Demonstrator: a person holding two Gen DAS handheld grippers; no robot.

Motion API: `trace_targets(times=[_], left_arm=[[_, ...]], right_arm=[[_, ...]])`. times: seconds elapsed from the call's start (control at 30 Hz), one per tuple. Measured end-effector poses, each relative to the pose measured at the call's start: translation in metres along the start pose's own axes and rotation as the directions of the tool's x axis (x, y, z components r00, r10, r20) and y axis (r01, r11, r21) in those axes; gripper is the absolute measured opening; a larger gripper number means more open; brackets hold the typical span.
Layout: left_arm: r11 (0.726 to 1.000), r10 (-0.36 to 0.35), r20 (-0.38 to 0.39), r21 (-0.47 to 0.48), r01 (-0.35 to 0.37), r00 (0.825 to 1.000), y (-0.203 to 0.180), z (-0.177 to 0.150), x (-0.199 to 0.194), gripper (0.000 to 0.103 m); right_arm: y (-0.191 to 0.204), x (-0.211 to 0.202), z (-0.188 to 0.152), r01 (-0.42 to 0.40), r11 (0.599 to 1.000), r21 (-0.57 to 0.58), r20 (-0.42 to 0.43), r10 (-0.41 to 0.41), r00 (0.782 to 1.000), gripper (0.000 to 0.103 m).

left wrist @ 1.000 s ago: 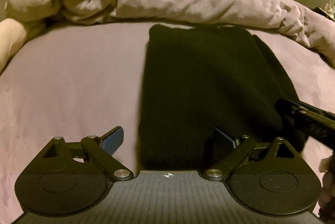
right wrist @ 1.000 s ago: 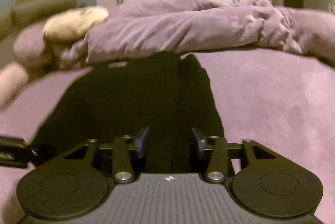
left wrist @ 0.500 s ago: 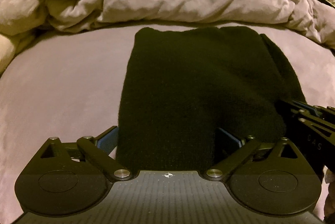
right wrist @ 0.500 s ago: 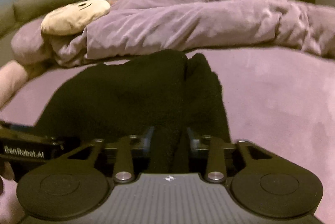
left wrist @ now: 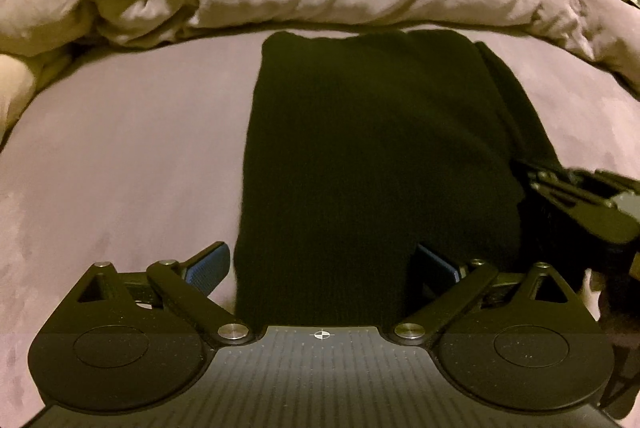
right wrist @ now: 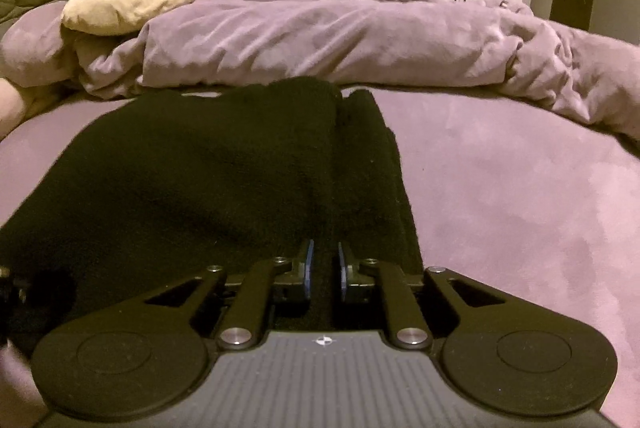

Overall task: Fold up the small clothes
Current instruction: 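Open both grippers and lift them away from the folded sweater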

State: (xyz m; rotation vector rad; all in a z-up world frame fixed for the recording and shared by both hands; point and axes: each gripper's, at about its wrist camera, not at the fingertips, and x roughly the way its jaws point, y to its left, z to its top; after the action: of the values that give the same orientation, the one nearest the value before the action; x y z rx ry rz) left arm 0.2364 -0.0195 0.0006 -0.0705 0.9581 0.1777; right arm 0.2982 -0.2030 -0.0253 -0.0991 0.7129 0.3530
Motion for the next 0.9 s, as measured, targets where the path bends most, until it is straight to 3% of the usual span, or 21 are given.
trace_targets(times=[0.07, 0.13, 0.23, 0.3, 0.37, 0.6, 0.77, 0.83, 0.9], left_arm=[[1.0, -0.002, 0.001, 0.003, 0.002, 1.0, 0.002, -0.008, -0.009, 0.101], [1.0, -0.005, 0.0, -0.007, 0.005, 1.0, 0.004, -0.015, -0.018, 0.101], [0.999, -0.016, -0.01, -0.038, 0.015, 1.0, 0.007, -0.028, -0.031, 0.101], [0.998, -0.024, -0.015, -0.057, 0.023, 1.0, 0.009, -0.04, -0.042, 0.101], [0.997, -0.028, -0.022, -0.067, 0.027, 0.999, 0.008, -0.053, -0.054, 0.101], [0.998, -0.019, -0.049, -0.056, 0.016, 0.999, 0.007, -0.103, -0.102, 0.101], [1.0, 0.015, -0.048, -0.006, -0.016, 0.999, -0.001, -0.117, -0.129, 0.102], [1.0, -0.002, -0.047, 0.01, 0.003, 0.999, -0.005, -0.116, -0.134, 0.102], [0.999, -0.031, -0.053, 0.019, 0.032, 0.998, -0.007, -0.115, -0.133, 0.102]], right_arm=[[-0.005, -0.015, -0.005, 0.009, 0.999, 0.048, -0.002, -0.009, 1.0, 0.034], [-0.012, -0.034, -0.01, 0.008, 0.994, 0.113, -0.013, -0.006, 1.0, 0.039], [-0.013, -0.068, -0.023, 0.042, 0.986, 0.159, -0.052, -0.034, 0.998, 0.058], [-0.012, -0.092, -0.036, 0.04, 0.98, 0.195, -0.071, -0.026, 0.997, 0.064], [-0.008, -0.114, -0.051, 0.048, 0.974, 0.221, -0.124, -0.021, 0.992, 0.096], [0.023, -0.178, -0.104, 0.03, 0.977, 0.209, -0.23, 0.02, 0.973, 0.099], [0.033, -0.21, -0.11, 0.036, 0.979, 0.199, -0.253, 0.016, 0.967, 0.099], [0.033, -0.214, -0.111, 0.047, 0.98, 0.193, -0.305, 0.014, 0.952, 0.099], [0.031, -0.215, -0.111, -0.003, 0.981, 0.194, -0.325, 0.067, 0.943, 0.099]])
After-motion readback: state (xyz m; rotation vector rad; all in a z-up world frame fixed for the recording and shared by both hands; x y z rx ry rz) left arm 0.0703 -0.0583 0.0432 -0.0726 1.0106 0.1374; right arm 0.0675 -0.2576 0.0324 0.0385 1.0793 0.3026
